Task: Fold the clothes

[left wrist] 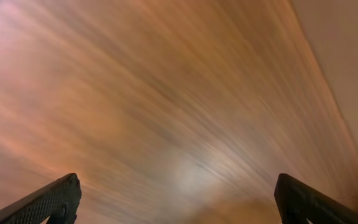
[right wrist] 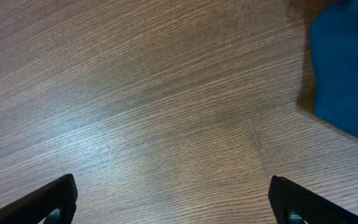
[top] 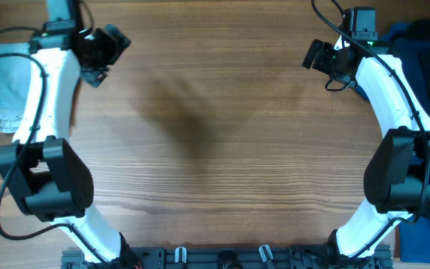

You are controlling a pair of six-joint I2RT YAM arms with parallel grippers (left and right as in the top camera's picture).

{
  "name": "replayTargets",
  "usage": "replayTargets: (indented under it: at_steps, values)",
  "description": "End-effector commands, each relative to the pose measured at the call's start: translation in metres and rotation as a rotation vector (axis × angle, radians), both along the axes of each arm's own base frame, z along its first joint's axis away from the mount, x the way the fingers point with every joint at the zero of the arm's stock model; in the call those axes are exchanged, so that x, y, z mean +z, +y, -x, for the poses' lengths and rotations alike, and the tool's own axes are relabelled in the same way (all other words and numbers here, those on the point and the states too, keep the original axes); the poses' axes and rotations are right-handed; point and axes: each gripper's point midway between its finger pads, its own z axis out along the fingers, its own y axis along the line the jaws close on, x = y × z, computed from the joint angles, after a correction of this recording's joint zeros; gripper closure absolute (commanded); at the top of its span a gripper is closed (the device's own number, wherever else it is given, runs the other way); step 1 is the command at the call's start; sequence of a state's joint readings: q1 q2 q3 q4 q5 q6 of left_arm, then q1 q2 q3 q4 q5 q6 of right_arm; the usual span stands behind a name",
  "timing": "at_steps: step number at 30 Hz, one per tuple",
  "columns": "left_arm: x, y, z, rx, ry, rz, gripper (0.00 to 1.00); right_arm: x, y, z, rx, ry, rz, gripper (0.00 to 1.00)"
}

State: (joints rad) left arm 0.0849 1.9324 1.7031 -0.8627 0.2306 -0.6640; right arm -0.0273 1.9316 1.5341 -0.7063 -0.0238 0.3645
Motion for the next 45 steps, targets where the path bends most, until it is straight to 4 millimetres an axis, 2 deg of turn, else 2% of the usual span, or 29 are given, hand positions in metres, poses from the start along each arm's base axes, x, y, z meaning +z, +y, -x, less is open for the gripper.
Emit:
replayTargets:
  at_steps: [1,5,16,19,20,22,24,25,27,29,30,32,34,35,37,39,40,43,45]
  values:
    - [0.012,-0.027,0.0,-0.059,-0.032,0.0,0.0,-0.009,0.001,0.001,0.007,0.019,0.01,0.01]
    - [0.012,-0.039,0.001,-0.084,-0.032,0.001,0.0,-0.009,0.002,0.001,0.007,0.019,0.01,0.01]
    - [0.012,-0.039,0.001,-0.084,-0.032,0.001,0.0,-0.01,0.002,0.0,0.008,0.017,0.01,0.0]
    - [0.012,-0.039,0.001,-0.084,-0.032,0.001,0.0,-0.003,0.002,0.0,0.007,0.004,0.01,0.01]
    - [0.012,-0.039,0.001,-0.084,-0.032,0.001,0.0,0.009,0.002,0.0,0.007,-0.022,0.011,0.0]
    - [0.012,-0.039,0.001,-0.084,-0.032,0.001,0.0,0.049,0.002,0.001,0.007,-0.112,0.013,0.01]
    - [0.012,-0.039,0.001,-0.084,-0.032,0.001,0.0,0.108,0.003,0.01,0.007,-0.244,0.016,0.0]
    - [0.012,-0.039,0.001,-0.084,-0.032,0.001,0.0,0.154,0.003,0.023,0.007,-0.349,0.018,0.0]
    - [0.012,-0.039,0.001,-0.084,-0.032,0.001,0.0,0.216,0.004,0.048,0.006,-0.498,0.021,0.0]
    - [0.012,-0.039,0.001,-0.084,-0.032,0.001,0.0,0.29,0.004,0.095,0.0,-0.691,0.022,0.0]
    - [0.012,-0.039,0.001,-0.084,-0.032,0.001,0.0,0.314,0.005,0.115,0.0,-0.756,0.023,0.0]
    - [0.012,-0.039,0.001,-0.084,-0.032,0.001,0.0,0.369,0.007,0.182,0.005,-0.935,0.02,0.0]
    - [0.012,-0.039,0.001,-0.084,-0.032,0.001,0.0,0.392,0.008,0.218,0.005,-1.025,0.023,0.01]
    - [0.012,-0.039,0.001,-0.084,-0.032,0.001,0.0,0.413,0.009,0.257,0.005,-1.124,0.025,0.0]
    - [0.012,-0.039,0.001,-0.084,-0.032,0.001,0.0,0.425,0.008,0.304,-0.001,-1.205,0.031,0.0]
    - [0.012,-0.039,0.001,-0.084,-0.032,0.001,0.0,0.419,0.006,0.332,-0.018,-1.212,0.039,0.01]
    - [0.012,-0.039,0.001,-0.084,-0.032,0.001,0.0,0.406,0.005,0.348,-0.023,-1.192,0.042,0.0]
    - [0.012,-0.039,0.001,-0.084,-0.032,0.001,0.0,0.375,0.005,0.359,-0.026,-1.17,0.035,0.01]
    - [0.012,-0.039,0.001,-0.084,-0.032,0.001,0.0,0.329,0.005,0.351,-0.043,-1.104,0.007,0.0]
